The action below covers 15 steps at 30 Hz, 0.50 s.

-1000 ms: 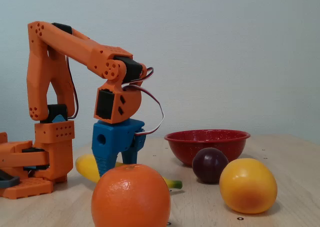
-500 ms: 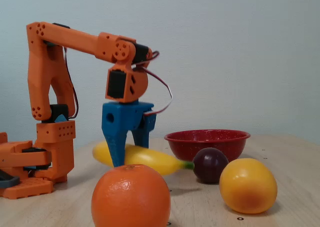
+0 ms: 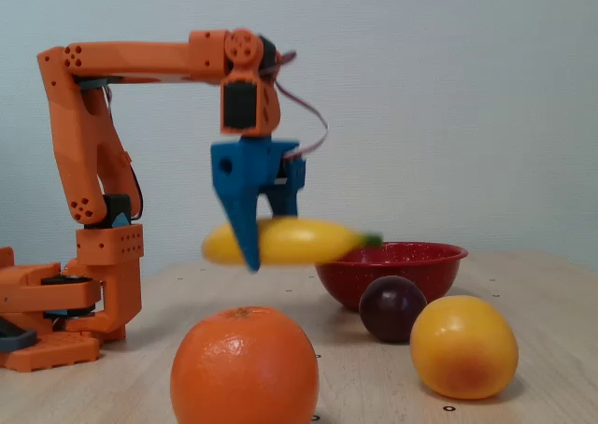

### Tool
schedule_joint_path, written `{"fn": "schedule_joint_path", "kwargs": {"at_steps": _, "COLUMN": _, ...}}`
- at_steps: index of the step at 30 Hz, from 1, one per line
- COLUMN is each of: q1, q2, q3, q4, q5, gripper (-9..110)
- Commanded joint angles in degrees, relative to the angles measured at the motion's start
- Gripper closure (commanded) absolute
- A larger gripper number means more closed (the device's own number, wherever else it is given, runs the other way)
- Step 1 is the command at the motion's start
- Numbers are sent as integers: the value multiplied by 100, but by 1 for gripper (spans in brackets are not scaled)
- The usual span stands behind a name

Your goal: Put banana in the red bowl.

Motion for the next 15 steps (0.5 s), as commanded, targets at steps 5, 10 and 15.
{"fn": "schedule_joint_path", "kwargs": {"at_steps": 5, "q1": -756, "q2": 475, "q3": -1257, "q4": -211, "q5": 642, "gripper": 102}}
{"fn": "schedule_joint_path", "kwargs": {"at_steps": 10, "q1": -1336, "q2": 308, "q3": -1731, "q4": -519, "q5": 1160, "gripper": 102}}
{"fn": "schedule_joint_path", "kwargs": {"at_steps": 15, "q1": -1828, "q2": -62, "q3": -2320, "q4": -984, "q5": 1723, "gripper": 102}}
